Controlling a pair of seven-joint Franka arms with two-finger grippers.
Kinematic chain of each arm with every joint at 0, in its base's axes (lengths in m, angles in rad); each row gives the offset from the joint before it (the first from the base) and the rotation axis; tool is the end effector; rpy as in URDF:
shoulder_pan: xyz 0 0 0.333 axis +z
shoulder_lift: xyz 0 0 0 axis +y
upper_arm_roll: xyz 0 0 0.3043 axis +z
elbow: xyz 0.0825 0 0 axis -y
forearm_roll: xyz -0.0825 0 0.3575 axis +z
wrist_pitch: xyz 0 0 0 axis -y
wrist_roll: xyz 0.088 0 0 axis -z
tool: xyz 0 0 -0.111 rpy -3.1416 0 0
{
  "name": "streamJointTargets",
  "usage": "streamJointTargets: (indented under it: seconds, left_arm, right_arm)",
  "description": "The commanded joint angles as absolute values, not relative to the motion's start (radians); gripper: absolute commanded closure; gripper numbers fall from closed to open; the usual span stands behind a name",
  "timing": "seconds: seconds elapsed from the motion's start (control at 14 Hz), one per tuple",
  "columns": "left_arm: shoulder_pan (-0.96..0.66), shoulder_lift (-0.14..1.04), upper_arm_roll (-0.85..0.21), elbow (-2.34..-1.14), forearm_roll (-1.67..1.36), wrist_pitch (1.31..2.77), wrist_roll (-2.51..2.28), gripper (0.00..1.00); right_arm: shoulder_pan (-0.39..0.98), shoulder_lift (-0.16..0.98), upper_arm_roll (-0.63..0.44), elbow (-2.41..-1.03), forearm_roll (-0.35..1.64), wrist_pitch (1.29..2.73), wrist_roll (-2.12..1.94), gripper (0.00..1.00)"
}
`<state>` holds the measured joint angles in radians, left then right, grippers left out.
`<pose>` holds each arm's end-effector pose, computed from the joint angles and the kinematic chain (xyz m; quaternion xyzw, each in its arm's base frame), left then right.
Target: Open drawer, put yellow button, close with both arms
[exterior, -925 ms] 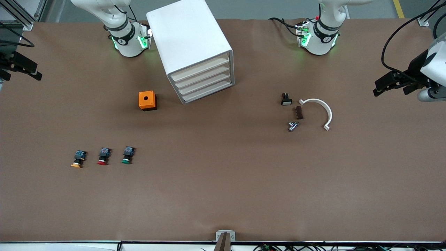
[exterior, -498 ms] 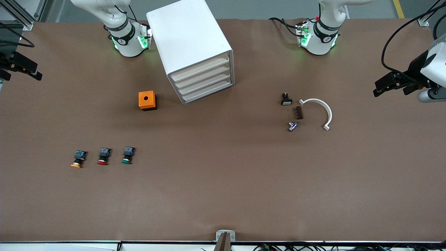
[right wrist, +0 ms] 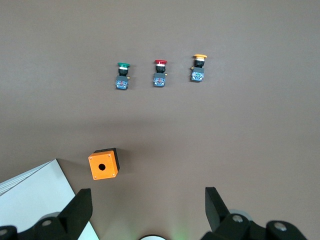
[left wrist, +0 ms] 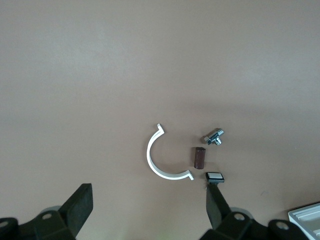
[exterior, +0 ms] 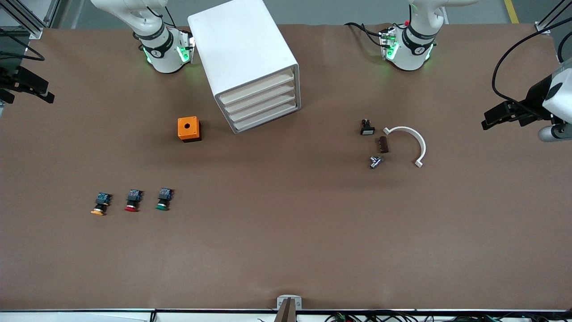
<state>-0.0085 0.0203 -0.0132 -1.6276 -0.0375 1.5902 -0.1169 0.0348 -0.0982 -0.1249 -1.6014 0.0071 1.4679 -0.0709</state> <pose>0.5327 -0.0156 0.5745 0.9982 0.0485 -0.0301 0.0168 0.4854 -0.0464 0.6360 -0.9998 0.0089 0.0172 0.0111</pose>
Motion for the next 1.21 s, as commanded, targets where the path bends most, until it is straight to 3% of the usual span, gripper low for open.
streamJointTargets:
  seconds: [0.0, 0.57, 1.14]
  left_arm:
    - [-0.014, 0.066, -0.014, -1.609, -0.023, 1.572, -0.123, 0.00]
    - [-0.055, 0.181, -0.096, -1.600, -0.031, 1.523, -0.263, 0.00]
    - [-0.250, 0.376, -0.101, -1.430, -0.210, 1.330, -0.904, 0.00]
  right_arm:
    - [0.018, -0.123, -0.110, -1.623, -0.003, 1.470, -0.083, 0.00]
    - [0.018, -0.123, -0.110, -1.623, -0.003, 1.468, -0.083, 0.00]
    - [0.018, -0.123, -0.110, -1.623, -0.003, 1.468, -0.083, 0.00]
